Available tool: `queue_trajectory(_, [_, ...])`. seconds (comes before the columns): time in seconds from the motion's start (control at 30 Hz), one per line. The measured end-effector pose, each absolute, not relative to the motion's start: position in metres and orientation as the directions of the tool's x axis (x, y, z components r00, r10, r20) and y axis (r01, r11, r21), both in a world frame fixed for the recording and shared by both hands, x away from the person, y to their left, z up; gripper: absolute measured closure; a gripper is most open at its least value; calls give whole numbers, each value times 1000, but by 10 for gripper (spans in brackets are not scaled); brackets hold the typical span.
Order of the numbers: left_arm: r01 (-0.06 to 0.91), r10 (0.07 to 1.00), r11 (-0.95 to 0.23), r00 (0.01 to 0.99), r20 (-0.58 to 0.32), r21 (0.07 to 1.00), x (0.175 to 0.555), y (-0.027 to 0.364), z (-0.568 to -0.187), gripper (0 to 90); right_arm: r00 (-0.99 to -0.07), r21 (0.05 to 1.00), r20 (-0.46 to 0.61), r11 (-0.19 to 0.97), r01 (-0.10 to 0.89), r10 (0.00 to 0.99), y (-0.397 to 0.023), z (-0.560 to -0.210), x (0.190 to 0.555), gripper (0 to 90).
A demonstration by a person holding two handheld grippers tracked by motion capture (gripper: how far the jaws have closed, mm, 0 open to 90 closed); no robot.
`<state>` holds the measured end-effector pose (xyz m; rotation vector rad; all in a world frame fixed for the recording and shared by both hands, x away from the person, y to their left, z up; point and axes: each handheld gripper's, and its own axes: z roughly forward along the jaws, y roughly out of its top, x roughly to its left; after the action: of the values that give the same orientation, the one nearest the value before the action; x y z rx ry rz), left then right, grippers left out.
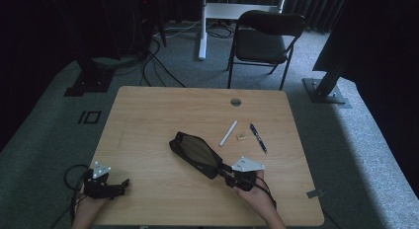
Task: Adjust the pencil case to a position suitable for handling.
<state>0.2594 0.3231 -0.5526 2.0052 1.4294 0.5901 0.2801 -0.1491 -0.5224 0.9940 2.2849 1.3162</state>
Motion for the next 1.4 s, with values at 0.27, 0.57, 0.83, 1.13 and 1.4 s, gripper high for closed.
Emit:
queue_trajectory(0.27, [680,947,-240,321,13,693,259,323,-553,2,-698,848,61,332,413,714,-166,-522,271,730])
queue_trajectory(0.57, [680,947,-241,322,13,692,259,323,-553,3,-695,847,70,325,421,716,-181,-522,259,730])
queue_trajectory(0.83, [680,947,-241,321,14,693,259,323,-553,2,-686,848,84,310,430,723,-191,-523,248,729])
queue_trajectory(1.13, [680,947,-241,321,14,692,259,323,-553,2,-679,848,71,314,427,731,-200,-522,239,729])
queue_trajectory(1.4, [680,947,-241,321,14,693,259,323,-553,2,-670,849,71,308,430,739,-207,-523,234,729])
